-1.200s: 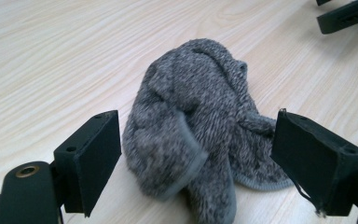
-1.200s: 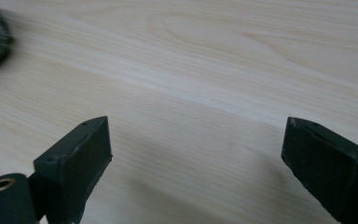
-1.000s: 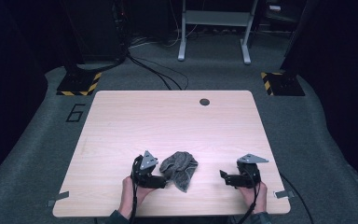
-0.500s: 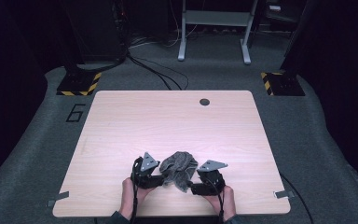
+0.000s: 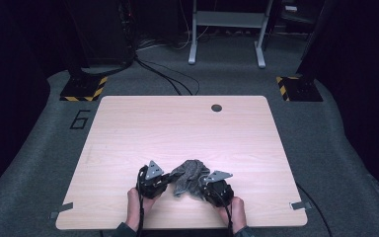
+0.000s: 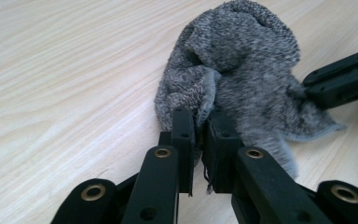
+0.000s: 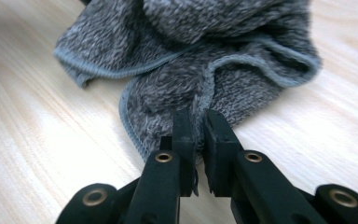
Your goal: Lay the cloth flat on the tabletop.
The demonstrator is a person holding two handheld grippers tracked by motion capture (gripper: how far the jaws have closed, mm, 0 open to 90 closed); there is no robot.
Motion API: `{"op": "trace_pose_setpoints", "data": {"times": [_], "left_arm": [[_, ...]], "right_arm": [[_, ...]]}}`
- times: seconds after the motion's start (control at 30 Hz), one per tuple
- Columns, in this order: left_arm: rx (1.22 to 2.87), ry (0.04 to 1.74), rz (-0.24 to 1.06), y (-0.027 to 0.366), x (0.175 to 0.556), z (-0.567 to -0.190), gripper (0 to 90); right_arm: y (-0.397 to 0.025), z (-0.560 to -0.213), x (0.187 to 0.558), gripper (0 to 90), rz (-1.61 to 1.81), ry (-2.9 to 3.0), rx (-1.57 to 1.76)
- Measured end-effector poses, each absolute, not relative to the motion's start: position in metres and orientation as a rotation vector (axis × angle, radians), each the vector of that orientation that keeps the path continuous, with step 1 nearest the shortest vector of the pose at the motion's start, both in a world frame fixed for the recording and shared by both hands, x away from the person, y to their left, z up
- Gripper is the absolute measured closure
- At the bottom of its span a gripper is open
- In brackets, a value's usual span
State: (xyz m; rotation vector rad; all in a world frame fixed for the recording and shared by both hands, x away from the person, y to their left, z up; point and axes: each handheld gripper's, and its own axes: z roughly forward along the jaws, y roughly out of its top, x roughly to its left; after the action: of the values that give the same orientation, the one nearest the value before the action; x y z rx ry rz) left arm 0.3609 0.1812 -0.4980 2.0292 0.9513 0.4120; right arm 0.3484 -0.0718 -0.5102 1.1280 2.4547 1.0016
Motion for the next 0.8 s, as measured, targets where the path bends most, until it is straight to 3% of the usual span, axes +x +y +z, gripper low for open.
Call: {"op": "trace_pose_setpoints", "data": {"times": [0.8], "left_arm": [[1.962, 1.062, 0.444, 0.222, 0.37, -0.5, 85.0]], "right_arm": [[-0.139, -0.491, 0.361, 84.5, 0.936, 2.261, 1.275]]}}
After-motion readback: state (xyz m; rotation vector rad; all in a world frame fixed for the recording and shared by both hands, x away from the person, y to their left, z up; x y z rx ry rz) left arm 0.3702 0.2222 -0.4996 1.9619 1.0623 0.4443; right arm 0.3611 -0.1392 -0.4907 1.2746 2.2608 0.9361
